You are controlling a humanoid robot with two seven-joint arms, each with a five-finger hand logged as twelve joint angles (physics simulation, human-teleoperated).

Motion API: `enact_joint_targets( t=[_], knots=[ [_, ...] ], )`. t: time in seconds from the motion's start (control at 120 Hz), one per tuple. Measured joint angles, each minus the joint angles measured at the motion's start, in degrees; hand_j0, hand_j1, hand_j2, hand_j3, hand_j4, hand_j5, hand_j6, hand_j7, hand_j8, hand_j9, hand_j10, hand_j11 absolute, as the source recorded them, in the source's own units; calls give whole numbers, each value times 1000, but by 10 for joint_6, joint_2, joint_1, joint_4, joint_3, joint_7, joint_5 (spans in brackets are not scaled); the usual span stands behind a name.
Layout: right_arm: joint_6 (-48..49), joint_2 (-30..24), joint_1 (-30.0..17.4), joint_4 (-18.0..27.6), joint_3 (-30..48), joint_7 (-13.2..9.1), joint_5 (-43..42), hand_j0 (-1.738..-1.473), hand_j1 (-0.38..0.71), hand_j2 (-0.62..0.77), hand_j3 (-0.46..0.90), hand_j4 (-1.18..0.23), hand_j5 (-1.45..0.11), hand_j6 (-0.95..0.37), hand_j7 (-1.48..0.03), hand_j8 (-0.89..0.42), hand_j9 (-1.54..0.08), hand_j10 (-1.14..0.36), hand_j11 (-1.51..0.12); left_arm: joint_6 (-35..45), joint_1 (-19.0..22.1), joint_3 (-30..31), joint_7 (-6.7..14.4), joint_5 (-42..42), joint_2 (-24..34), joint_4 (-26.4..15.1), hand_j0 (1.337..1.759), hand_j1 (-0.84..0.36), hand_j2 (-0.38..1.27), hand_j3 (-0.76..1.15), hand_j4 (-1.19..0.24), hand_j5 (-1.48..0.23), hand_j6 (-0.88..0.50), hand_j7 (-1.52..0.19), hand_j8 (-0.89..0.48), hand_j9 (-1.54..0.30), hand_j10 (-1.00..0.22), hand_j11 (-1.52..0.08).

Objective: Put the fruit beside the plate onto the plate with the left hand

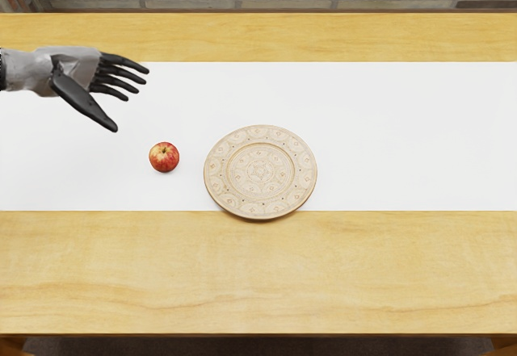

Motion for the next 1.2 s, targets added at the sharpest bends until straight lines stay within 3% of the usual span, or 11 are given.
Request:
enact_joint_targets(
  t=[0.167, 0.267, 0.35, 0.508, 0.625, 0.808, 0.9, 1.067, 1.142, 1.2],
  knots=[
    [0, 0, 0, 0, 0, 1, 0, -1658, -308, -7, 0, -35, -45, -35, -45, -35, -45, -35, -45, 0, -5, 1, 2, 2, -2, -4, 1658, 55, 51, 0, -249, -321, -249, -321, -248, -321, -248, -320],
    [0, 0, 0, -1, 0, 2, 0, -1658, -308, -7, 0, -35, -45, -35, -45, -35, -45, -35, -45, 0, -4, 2, 29, 4, -7, -24, 1658, 55, 51, 0, -249, -321, -249, -321, -249, -321, -248, -321],
    [0, 0, 0, -2, 0, 2, 0, -1658, -308, -7, 0, -35, -45, -35, -45, -35, -45, -35, -45, 9, -2, 2, 71, 13, 0, -73, 1658, 55, 51, 0, -249, -321, -249, -321, -249, -321, -248, -321],
    [0, 0, 0, -3, 0, 2, 1, -1658, -308, -7, 0, -35, -45, -35, -45, -35, -45, -35, -45, 116, -2, 6, 162, 95, 0, -152, 1658, 55, 51, 0, -249, -321, -249, -321, -249, -321, -248, -321],
    [0, 0, 0, -3, 0, 2, 1, -1658, -308, -7, 0, -35, -45, -35, -45, -35, -45, -35, -45, 191, -5, 25, 201, 151, 0, -182, 1658, 55, 51, 0, -250, -321, -250, -321, -250, -321, -249, -321],
    [0, 0, 1, -3, 1, 2, 1, -1658, -308, -7, 0, -35, -45, -35, -45, -35, -45, -35, -45, 286, -11, 67, 216, 230, -26, -198, 1658, 55, 52, 0, -251, -322, -252, -322, -251, -321, -250, -321],
    [0, 0, 1, -3, 1, 2, 1, -1658, -307, -7, 0, -35, -45, -35, -45, -35, -45, -35, -45, 325, -43, 106, 218, 243, -54, -199, 1658, 54, 52, 0, -251, -322, -252, -322, -252, -322, -251, -322],
    [0, 0, 1, -3, 1, 2, 1, -1658, -308, -7, 0, -35, -45, -35, -45, -35, -45, -35, -45, 389, -62, 180, 219, 246, -91, -199, 1658, 53, 53, 0, -253, -324, -254, -324, -253, -323, -252, -323],
    [0, 0, 1, -3, 1, 2, 1, -1658, -308, -7, 0, -35, -45, -35, -45, -35, -45, -35, -45, 417, -90, 216, 219, 237, -105, -199, 1658, 52, 53, 0, -253, -325, -254, -324, -254, -324, -253, -324],
    [0, 0, 1, -3, 1, 2, 1, -1658, -307, -7, 0, -35, -45, -35, -45, -35, -45, -35, -45, 448, -141, 262, 219, 215, -122, -199, 1658, 52, 53, 0, -254, -325, -255, -325, -254, -325, -253, -324]
  ],
)
